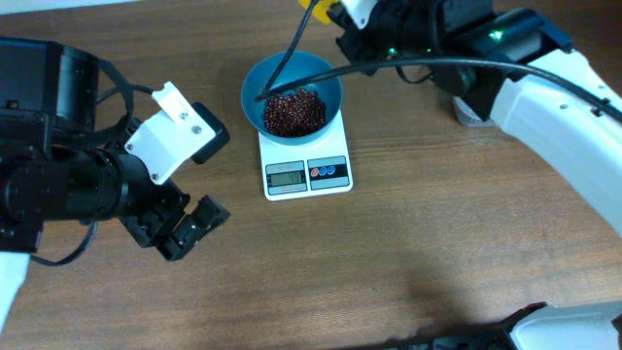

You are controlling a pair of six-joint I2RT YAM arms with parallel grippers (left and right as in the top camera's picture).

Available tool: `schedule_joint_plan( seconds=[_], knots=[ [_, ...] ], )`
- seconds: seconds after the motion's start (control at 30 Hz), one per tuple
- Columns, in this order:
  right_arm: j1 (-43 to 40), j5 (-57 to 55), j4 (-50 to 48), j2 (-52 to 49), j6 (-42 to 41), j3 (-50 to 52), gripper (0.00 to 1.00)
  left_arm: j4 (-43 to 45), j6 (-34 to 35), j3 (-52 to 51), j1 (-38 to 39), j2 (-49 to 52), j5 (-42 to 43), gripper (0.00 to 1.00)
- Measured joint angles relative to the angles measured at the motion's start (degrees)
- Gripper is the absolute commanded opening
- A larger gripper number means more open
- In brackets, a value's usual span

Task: Scoop item into bowl and weigh 50g on scale
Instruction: 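Carry the empty scoop right and down past the tub toward the table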

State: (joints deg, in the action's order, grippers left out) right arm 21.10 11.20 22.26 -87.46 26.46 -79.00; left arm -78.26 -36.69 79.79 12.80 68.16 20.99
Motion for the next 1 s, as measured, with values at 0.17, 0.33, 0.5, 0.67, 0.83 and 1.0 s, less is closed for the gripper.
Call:
schedule_joint_plan(
  seconds=[0.17,0.33,0.5,0.67,0.83,1.0],
  knots=[
    [-3.0,4.4,0.1,0.0,-4.4,0.0,0.04,0.0,0.0,0.0,0.0,0.0,0.0,0.99],
    [-13.5,1.5,9.5,0.3,-6.1,-0.3,0.04,0.0,0.0,0.0,0.0,0.0,0.0,0.99],
    [-21.4,-7.3,17.5,0.4,-7.0,-0.3,0.04,0.0,0.0,0.0,0.0,0.0,0.0,0.99],
    [-26.4,-7.5,18.8,5.6,-18.4,-0.3,0.04,0.0,0.0,0.0,0.0,0.0,0.0,0.99],
    [-39.4,-6.7,39.1,18.4,-35.3,-0.5,0.04,0.0,0.0,0.0,0.0,0.0,0.0,0.99],
    [-40.6,-4.4,45.1,18.7,-42.4,-0.1,0.04,0.0,0.0,0.0,0.0,0.0,0.0,0.99]
  ],
)
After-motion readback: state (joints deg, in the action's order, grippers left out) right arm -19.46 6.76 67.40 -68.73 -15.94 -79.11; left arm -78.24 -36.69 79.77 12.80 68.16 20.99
